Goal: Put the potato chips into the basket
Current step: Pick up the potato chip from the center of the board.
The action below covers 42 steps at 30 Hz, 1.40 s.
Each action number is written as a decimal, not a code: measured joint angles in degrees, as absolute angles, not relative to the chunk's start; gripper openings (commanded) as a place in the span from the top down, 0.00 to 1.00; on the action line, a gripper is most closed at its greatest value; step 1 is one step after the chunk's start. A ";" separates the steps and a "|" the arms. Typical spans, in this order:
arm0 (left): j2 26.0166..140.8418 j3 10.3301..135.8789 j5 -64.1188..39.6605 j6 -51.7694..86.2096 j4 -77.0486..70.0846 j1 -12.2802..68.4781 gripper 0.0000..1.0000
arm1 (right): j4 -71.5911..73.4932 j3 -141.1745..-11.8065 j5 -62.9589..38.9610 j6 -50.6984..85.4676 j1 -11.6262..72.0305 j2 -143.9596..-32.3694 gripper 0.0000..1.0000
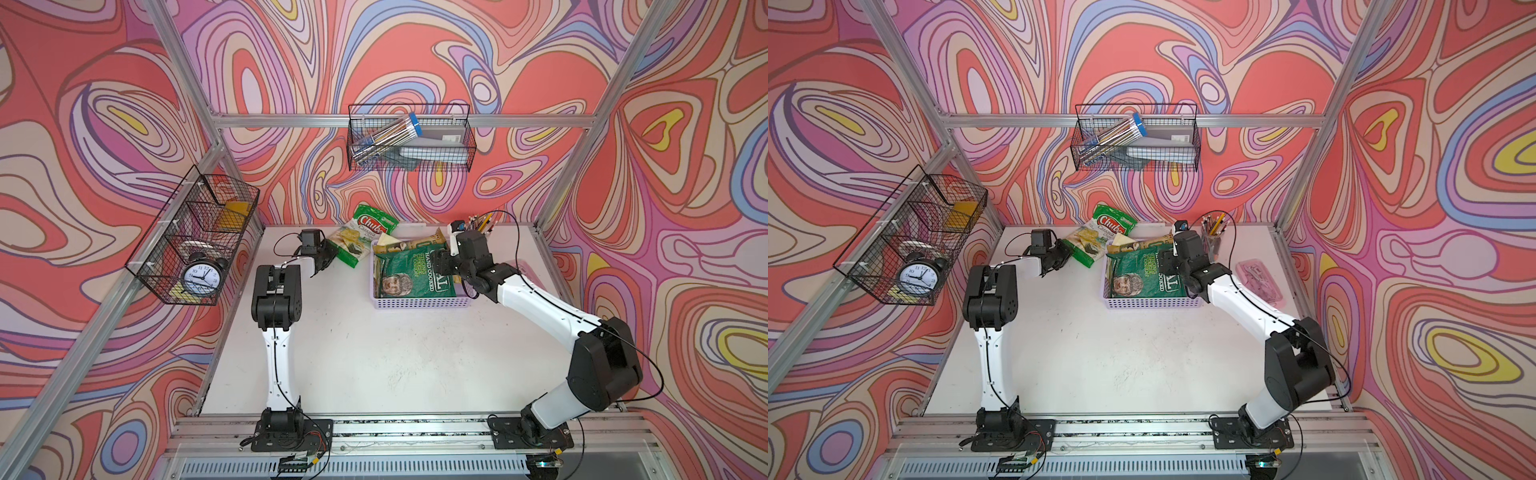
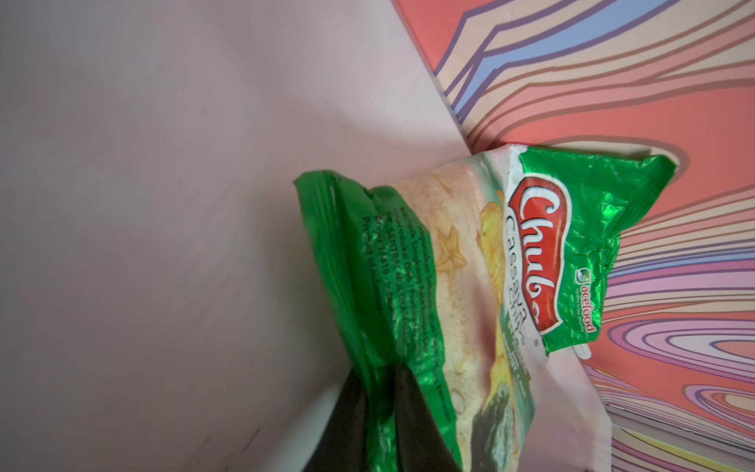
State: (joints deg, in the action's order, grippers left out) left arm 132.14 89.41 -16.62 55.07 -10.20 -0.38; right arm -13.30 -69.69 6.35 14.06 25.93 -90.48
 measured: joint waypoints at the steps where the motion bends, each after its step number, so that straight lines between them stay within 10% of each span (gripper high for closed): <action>1: 132.14 89.41 -17.12 55.11 -10.59 -0.36 1.00 | -13.45 -69.69 6.35 14.04 26.00 -90.48 0.27; 20: 106.41 77.30 -23.75 45.67 -9.08 1.43 1.00 | -13.13 -75.83 -2.59 14.76 26.79 -94.63 0.28; 42: 89.54 93.21 -22.68 20.67 8.43 20.10 1.00 | -12.36 -67.26 8.58 12.38 26.81 -79.99 0.29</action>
State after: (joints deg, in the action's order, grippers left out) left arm 89.54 93.21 -22.68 20.67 8.43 20.10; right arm -12.36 -67.26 8.58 12.38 26.81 -79.99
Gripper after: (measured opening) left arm 0.061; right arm 0.711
